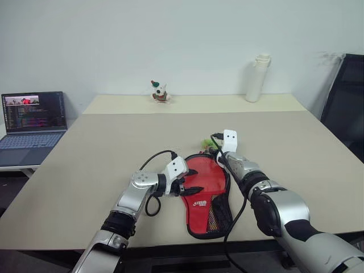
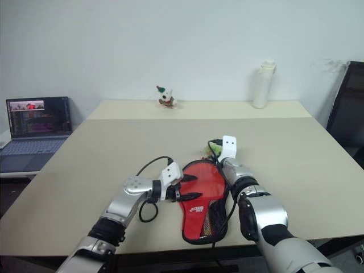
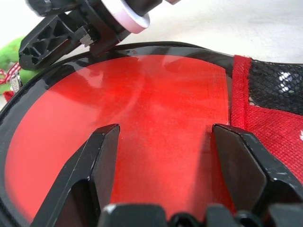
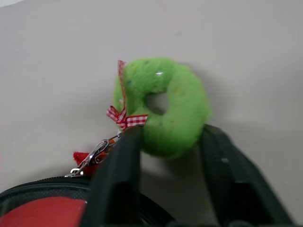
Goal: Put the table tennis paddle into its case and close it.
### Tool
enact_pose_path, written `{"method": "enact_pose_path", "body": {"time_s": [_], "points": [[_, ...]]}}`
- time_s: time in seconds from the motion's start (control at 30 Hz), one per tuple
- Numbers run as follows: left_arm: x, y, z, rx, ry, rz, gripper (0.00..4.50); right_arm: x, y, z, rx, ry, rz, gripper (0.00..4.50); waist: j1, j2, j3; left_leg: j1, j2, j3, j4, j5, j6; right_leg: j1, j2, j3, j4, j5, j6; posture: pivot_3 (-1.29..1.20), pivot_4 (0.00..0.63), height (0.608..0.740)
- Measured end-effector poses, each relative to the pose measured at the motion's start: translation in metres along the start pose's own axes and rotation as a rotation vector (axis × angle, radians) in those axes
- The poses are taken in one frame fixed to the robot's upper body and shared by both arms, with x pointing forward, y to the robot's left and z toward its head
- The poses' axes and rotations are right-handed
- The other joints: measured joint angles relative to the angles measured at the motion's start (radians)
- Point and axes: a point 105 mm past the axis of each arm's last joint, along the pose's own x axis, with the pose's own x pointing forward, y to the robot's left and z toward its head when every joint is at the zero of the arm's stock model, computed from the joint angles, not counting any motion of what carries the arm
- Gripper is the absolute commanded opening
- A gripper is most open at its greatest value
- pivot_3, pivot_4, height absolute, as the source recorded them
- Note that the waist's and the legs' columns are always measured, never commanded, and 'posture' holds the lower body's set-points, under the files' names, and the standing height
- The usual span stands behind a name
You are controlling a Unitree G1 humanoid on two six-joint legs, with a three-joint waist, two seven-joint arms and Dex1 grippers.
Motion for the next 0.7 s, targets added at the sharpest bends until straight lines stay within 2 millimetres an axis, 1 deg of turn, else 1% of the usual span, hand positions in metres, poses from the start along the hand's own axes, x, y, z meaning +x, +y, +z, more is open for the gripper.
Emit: {"method": "enact_pose_path", "body": {"time_s": [0.07, 0.1, 0.2, 0.4, 0.5, 0.63, 0.7], "points": [[0.0, 0.0, 0.0, 0.0, 0.0, -0.001, 3.4, 0.0, -0.002, 0.0, 0.011, -0.001, -0.009, 0.09, 0.0, 0.0, 0.0, 0.0, 0.0, 0.0, 0.0, 0.0, 0.0, 0.0, 0.0, 0.0, 0.0, 0.0, 0.0, 0.0, 0.15, 0.74], [0.0, 0.0, 0.0, 0.001, 0.0, -0.003, 3.4, 0.0, -0.002, 0.0, 0.016, -0.002, -0.013, 0.04, 0.0, 0.0, 0.0, 0.0, 0.0, 0.0, 0.0, 0.0, 0.0, 0.0, 0.0, 0.0, 0.0, 0.0, 0.0, 0.0, 0.15, 0.74], [0.002, 0.0, 0.001, 0.006, 0.001, -0.011, 3.4, 0.0, -0.004, 0.001, 0.021, -0.003, -0.018, 0.04, 0.0, 0.0, 0.0, 0.0, 0.0, 0.0, 0.0, 0.0, 0.0, 0.0, 0.0, 0.0, 0.0, 0.0, 0.0, 0.0, 0.15, 0.74], [0.02, 0.01, 0.009, 0.035, 0.011, -0.028, 3.4, -0.001, -0.007, 0.002, 0.034, -0.006, -0.024, 0.04, 0.002, 0.0, 0.0, 0.0, -0.001, 0.0, 0.0, 0.0, 0.0, 0.001, 0.0, 0.0, 0.0, 0.0, 0.0, 0.0, 0.15, 0.74], [0.025, 0.013, 0.007, 0.053, 0.019, -0.04, 3.4, -0.001, -0.01, 0.003, 0.036, -0.009, -0.03, 0.04, 0.002, 0.0, 0.0, 0.0, -0.001, 0.001, 0.0, 0.0, 0.0, 0.001, 0.0, -0.001, -0.001, 0.0, 0.0, 0.0, 0.15, 0.74], [0.029, 0.014, 0.003, 0.061, 0.015, -0.048, 3.4, -0.003, -0.02, 0.009, 0.037, -0.021, -0.05, 0.04, 0.002, 0.0, -0.001, 0.002, -0.001, 0.001, 0.0, 0.0, 0.0, 0.002, 0.0, -0.001, 0.0, 0.0, 0.0, 0.0, 0.15, 0.74], [0.03, 0.013, 0.002, 0.06, 0.01, -0.051, 3.4, -0.004, -0.027, 0.014, 0.03, -0.035, -0.059, 0.04, 0.003, 0.0, -0.002, 0.003, -0.001, 0.001, 0.0, 0.0, 0.0, 0.004, 0.0, -0.001, -0.001, 0.0, 0.0, 0.0, 0.15, 0.74]]}}
